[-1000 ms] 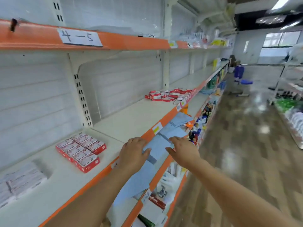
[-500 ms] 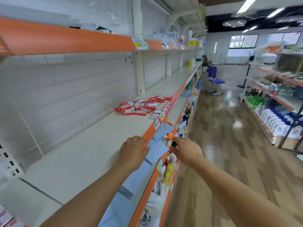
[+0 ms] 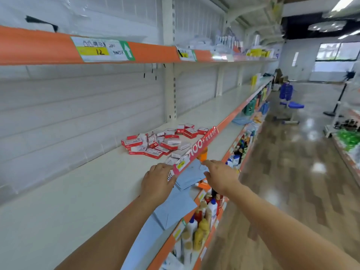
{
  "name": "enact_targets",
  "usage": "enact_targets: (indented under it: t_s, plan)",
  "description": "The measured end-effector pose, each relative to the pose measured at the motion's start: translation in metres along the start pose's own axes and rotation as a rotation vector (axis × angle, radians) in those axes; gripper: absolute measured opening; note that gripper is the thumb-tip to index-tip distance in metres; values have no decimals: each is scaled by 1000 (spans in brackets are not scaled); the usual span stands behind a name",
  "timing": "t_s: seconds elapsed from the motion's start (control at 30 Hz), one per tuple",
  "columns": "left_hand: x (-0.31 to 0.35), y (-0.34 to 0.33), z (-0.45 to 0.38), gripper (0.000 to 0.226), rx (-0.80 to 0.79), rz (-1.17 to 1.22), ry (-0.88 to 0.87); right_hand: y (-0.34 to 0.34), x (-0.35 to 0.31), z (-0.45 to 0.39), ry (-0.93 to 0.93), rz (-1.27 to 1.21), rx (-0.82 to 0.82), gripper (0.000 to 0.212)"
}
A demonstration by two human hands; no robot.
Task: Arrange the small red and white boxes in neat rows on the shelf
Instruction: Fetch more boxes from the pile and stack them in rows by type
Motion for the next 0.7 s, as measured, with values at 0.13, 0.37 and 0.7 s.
enact_targets:
  t_s: [0.13,0.37,0.7]
  plan:
    - [-7,-7,-17,37,2,8,40,-9,-1,-25,66,-2,-9,47]
    - [-15,-26,-78,38,-62,156,13,-19,2,-101,163,-102,-24,58]
    - [-21,-23,-102,25,-227,165,-84,-35,-20,-161,341,-127,-289,48]
Point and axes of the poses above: each hand's wrist, its own z-axis away from the middle knuckle, its own y-axis out of the back of the hand, x = y × z, the point moved 1 cm from there along -z, towards the middle knuckle, and after that the axes turned 12 degrees about -z, right-handed, at the moved point
